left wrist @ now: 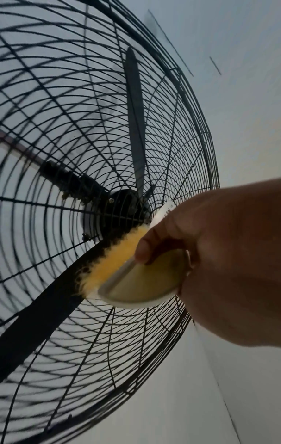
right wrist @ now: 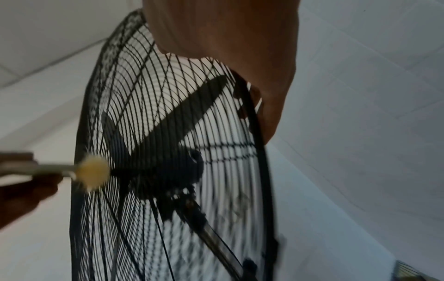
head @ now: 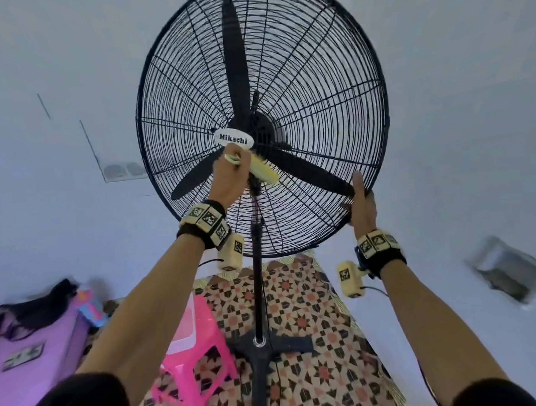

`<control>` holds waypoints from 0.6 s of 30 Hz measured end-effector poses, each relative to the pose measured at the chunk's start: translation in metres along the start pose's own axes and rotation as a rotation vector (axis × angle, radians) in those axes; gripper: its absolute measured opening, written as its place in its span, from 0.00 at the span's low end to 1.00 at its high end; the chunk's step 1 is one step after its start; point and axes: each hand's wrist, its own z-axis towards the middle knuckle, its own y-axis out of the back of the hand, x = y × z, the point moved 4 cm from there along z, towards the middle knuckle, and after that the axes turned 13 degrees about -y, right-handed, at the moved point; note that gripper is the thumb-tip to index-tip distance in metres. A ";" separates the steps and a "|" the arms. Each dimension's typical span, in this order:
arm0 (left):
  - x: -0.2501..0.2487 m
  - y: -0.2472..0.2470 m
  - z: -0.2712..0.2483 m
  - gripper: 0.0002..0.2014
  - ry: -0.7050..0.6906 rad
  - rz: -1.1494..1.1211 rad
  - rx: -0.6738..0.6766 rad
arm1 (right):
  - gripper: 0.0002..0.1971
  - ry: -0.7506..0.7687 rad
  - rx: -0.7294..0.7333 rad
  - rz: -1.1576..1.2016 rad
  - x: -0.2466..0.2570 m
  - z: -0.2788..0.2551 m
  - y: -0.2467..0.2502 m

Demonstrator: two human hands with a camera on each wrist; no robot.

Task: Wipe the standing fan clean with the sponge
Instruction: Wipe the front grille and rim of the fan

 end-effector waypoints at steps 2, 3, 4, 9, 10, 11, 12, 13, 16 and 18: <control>0.004 0.008 0.010 0.08 -0.029 0.061 -0.050 | 0.67 0.043 -0.059 0.017 0.030 -0.005 0.000; 0.003 0.009 0.013 0.08 -0.040 0.071 -0.053 | 0.64 0.066 -0.075 0.021 0.043 -0.006 0.000; 0.003 0.007 0.014 0.08 -0.041 0.074 -0.046 | 0.59 0.092 -0.088 0.020 0.055 -0.006 0.001; -0.003 -0.020 -0.012 0.07 -0.011 -0.012 0.214 | 0.51 0.096 -0.144 0.017 0.061 0.004 0.001; -0.005 -0.022 -0.016 0.07 -0.017 -0.034 0.287 | 0.51 0.096 -0.144 0.021 0.059 0.004 0.002; -0.005 -0.021 -0.014 0.07 -0.021 -0.043 0.313 | 0.52 0.097 -0.139 0.025 0.057 0.005 0.002; -0.003 -0.017 -0.010 0.07 -0.023 -0.043 0.284 | 0.53 0.100 -0.132 0.027 0.057 0.004 0.002; -0.001 -0.011 -0.003 0.08 -0.028 -0.036 0.202 | 0.55 0.107 -0.127 0.029 0.056 0.004 0.002; 0.005 -0.004 0.005 0.09 -0.016 -0.029 -0.052 | 0.60 0.118 -0.109 0.043 0.056 0.004 0.000; 0.002 -0.015 -0.006 0.08 0.000 -0.111 0.013 | 0.58 0.114 -0.104 0.053 0.056 0.007 0.000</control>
